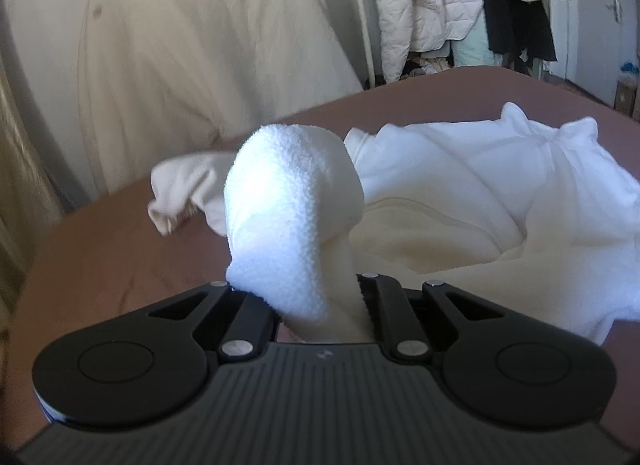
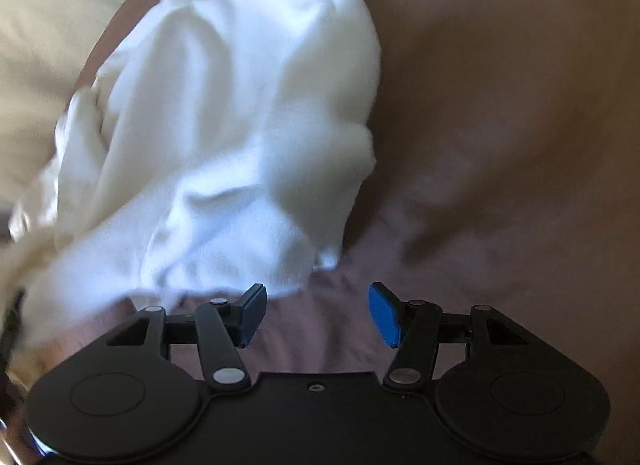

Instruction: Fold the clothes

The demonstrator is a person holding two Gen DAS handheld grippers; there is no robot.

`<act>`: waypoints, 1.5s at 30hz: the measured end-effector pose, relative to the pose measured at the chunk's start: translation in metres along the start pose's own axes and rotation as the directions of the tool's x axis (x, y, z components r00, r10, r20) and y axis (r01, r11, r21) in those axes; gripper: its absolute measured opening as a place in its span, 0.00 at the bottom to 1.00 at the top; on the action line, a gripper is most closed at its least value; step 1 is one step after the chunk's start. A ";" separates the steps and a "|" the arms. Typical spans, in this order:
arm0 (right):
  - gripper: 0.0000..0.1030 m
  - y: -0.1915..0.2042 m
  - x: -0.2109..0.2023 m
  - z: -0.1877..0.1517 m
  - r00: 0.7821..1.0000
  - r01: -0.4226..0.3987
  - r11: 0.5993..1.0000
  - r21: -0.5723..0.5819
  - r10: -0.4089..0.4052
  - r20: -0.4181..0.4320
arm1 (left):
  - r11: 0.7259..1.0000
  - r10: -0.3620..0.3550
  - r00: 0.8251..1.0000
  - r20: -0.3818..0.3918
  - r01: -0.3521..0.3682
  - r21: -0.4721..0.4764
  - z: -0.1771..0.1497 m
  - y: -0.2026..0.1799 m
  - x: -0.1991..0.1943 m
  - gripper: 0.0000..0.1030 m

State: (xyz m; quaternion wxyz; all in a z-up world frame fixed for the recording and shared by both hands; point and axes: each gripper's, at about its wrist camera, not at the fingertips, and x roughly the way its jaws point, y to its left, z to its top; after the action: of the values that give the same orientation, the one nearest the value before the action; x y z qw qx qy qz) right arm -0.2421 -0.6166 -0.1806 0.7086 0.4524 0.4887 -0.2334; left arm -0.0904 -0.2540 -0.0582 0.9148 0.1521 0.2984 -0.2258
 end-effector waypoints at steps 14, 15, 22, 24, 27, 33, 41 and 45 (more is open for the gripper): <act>0.05 0.062 -0.062 0.014 0.811 0.372 0.842 -0.391 -0.090 0.578 | 0.984 0.078 0.996 0.054 -0.085 0.154 -0.005 -0.029 -0.001 0.10; 0.05 0.071 -0.069 0.006 0.754 0.493 0.761 -0.422 -0.131 0.644 | 0.979 0.091 0.992 0.083 -0.104 0.177 -0.004 -0.032 -0.007 0.10; 0.05 0.096 -0.105 -0.013 0.445 0.880 0.277 -0.386 -0.196 0.874 | 0.990 0.030 0.966 0.255 -0.064 0.128 0.012 -0.031 -0.062 0.10; 0.05 0.082 -0.111 0.008 0.548 0.802 0.415 -0.430 -0.225 0.806 | 0.988 0.025 0.954 0.298 -0.069 0.138 0.012 -0.034 -0.072 0.10; 0.06 0.063 -0.120 0.034 0.642 0.690 0.590 -0.420 -0.230 0.731 | 0.986 -0.008 0.956 0.293 -0.041 0.160 0.010 -0.039 -0.075 0.10; 0.06 0.033 -0.144 0.032 0.721 0.362 0.862 -0.355 -0.017 0.693 | 0.990 -0.001 0.959 0.282 -0.040 0.137 0.008 -0.035 -0.074 0.10; 0.30 0.032 -0.051 0.041 0.690 0.648 0.631 -0.426 -0.249 0.680 | 0.998 0.056 0.994 0.094 -0.059 0.034 0.003 -0.012 -0.022 0.14; 0.29 0.039 -0.016 0.036 0.654 0.737 0.484 -0.472 -0.336 0.677 | 0.995 0.084 0.993 0.087 -0.088 0.040 0.002 -0.010 -0.015 0.14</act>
State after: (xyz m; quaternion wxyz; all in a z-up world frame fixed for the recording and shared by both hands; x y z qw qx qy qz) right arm -0.2013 -0.6311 -0.1464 0.8082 -0.1236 0.4577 -0.3493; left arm -0.1057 -0.2586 -0.0488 0.9320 0.1750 0.2473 -0.1991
